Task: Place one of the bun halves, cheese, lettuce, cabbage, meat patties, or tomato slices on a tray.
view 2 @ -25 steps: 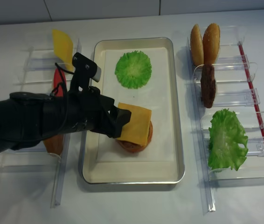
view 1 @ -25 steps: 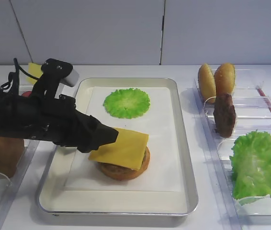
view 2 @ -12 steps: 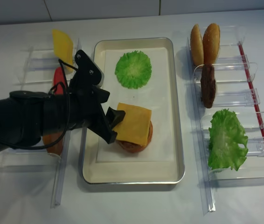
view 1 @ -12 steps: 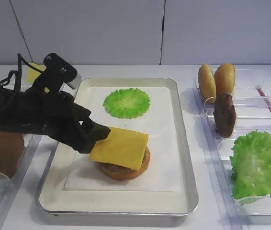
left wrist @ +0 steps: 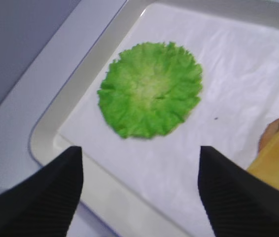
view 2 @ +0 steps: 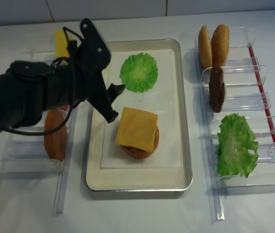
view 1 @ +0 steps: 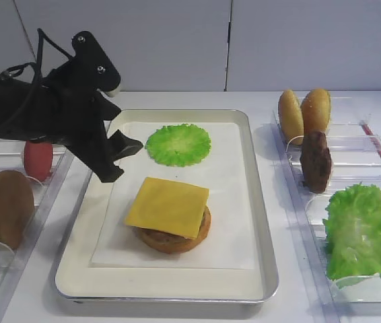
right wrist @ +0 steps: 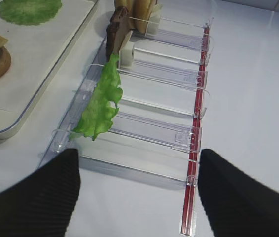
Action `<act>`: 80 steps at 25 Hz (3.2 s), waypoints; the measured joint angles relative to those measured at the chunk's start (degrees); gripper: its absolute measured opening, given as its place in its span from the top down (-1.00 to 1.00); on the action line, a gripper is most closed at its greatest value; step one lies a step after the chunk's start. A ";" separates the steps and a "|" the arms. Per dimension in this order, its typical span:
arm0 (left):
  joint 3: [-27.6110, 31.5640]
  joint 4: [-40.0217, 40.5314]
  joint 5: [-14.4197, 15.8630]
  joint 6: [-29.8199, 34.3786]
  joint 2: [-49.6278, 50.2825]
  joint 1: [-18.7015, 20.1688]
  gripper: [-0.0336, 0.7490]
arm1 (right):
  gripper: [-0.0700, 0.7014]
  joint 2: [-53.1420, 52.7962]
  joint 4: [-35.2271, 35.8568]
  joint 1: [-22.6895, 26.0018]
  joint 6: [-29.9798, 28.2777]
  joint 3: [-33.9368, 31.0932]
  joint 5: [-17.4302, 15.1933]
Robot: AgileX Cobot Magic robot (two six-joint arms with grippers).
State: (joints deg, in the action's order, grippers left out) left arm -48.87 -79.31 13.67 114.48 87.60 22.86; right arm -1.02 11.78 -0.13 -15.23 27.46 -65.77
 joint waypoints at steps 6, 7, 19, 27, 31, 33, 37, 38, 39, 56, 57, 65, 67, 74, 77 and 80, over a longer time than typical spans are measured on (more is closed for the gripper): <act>-0.09 5.53 -12.13 3.90 -2.70 0.00 -0.30 | -0.52 0.00 0.00 0.00 0.00 0.00 0.00; -0.09 4.47 -13.67 4.31 -3.39 0.00 -0.31 | -0.52 0.00 0.00 0.00 0.00 0.00 0.00; -0.09 -9.19 -20.14 6.66 -12.60 0.00 -0.30 | -0.52 0.00 0.00 0.00 0.00 0.00 0.00; -0.09 -11.33 -19.75 6.66 -14.29 2.68 -0.30 | -0.52 0.00 0.00 0.00 0.00 0.00 0.00; -0.09 -11.33 -19.51 6.66 -14.66 2.92 -0.30 | -0.52 0.00 0.00 0.00 0.00 0.00 0.00; -0.09 -11.33 -19.41 6.66 -14.66 2.92 -0.30 | -0.52 0.00 0.00 0.00 0.00 0.00 0.00; -0.09 -11.41 -19.44 6.66 -14.66 2.92 -0.30 | -0.52 0.00 0.00 0.00 0.00 0.00 0.00; -0.09 -11.41 -19.44 6.66 -14.69 2.92 -0.30 | -0.52 0.00 0.00 0.00 0.00 0.00 0.00; 0.02 -11.66 -19.44 6.66 -14.78 2.92 -0.30 | -0.52 0.00 0.00 0.00 0.00 0.00 0.00; 0.11 -20.17 -19.91 6.66 -14.78 2.95 -0.30 | -0.52 0.00 0.00 0.00 -0.10 0.00 0.00; 0.11 -20.27 -19.91 6.66 -14.78 2.95 -0.30 | -0.52 0.00 0.00 0.00 -0.10 0.00 0.00; 0.11 -20.79 -18.96 6.70 -14.78 2.86 -0.30 | -0.52 0.00 0.00 0.00 -0.10 0.00 0.00; 0.11 -16.96 -18.12 3.31 -14.78 2.30 -0.30 | -0.52 0.00 0.00 0.00 -0.10 0.00 0.00; -0.12 26.18 -3.93 -40.78 -14.78 1.78 -0.30 | -0.52 0.00 0.00 0.00 -0.10 0.00 0.00; -0.22 37.86 1.35 -53.83 -14.78 0.97 -0.30 | -0.52 0.00 0.00 0.00 -0.10 0.00 0.00; -0.22 46.78 4.23 -66.09 -15.18 0.62 -0.30 | -0.52 0.00 0.00 0.00 -0.10 0.00 0.00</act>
State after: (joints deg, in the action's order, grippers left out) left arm -49.09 -32.53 17.91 48.39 72.42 23.48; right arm -1.02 11.78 -0.13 -15.33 27.46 -65.77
